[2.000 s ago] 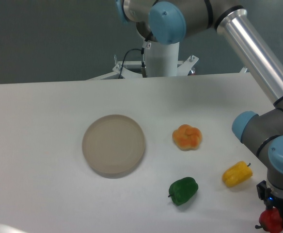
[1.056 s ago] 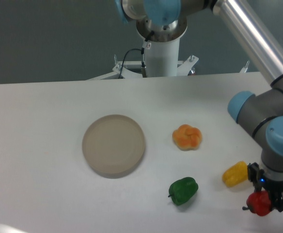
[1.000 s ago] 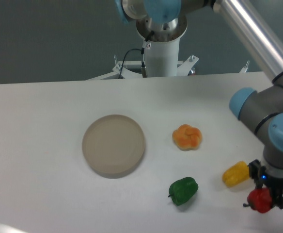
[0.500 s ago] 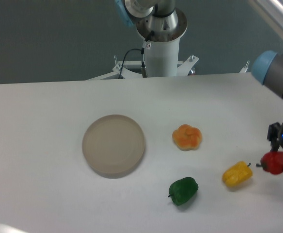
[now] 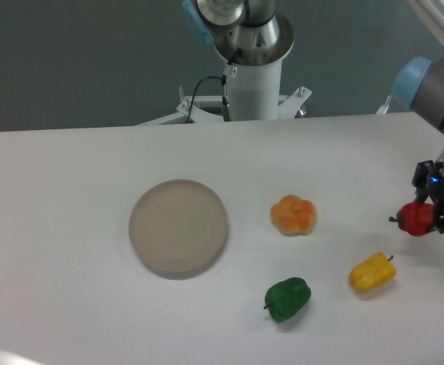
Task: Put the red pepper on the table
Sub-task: 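Carry the red pepper toward the yellow pepper and lower it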
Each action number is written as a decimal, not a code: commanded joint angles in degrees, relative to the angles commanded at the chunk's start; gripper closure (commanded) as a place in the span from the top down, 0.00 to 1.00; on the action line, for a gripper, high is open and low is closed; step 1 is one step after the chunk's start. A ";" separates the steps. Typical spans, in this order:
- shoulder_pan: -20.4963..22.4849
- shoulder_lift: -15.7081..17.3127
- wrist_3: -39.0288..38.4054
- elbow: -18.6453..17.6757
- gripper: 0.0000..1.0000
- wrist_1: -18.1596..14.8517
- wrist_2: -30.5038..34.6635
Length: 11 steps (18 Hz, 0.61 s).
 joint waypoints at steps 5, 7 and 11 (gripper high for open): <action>-0.88 -0.35 -0.88 -4.49 0.43 7.09 -2.83; -0.88 -0.52 -1.22 -4.67 0.43 7.56 -2.92; -0.79 -1.05 -0.79 -4.94 0.43 7.65 -3.01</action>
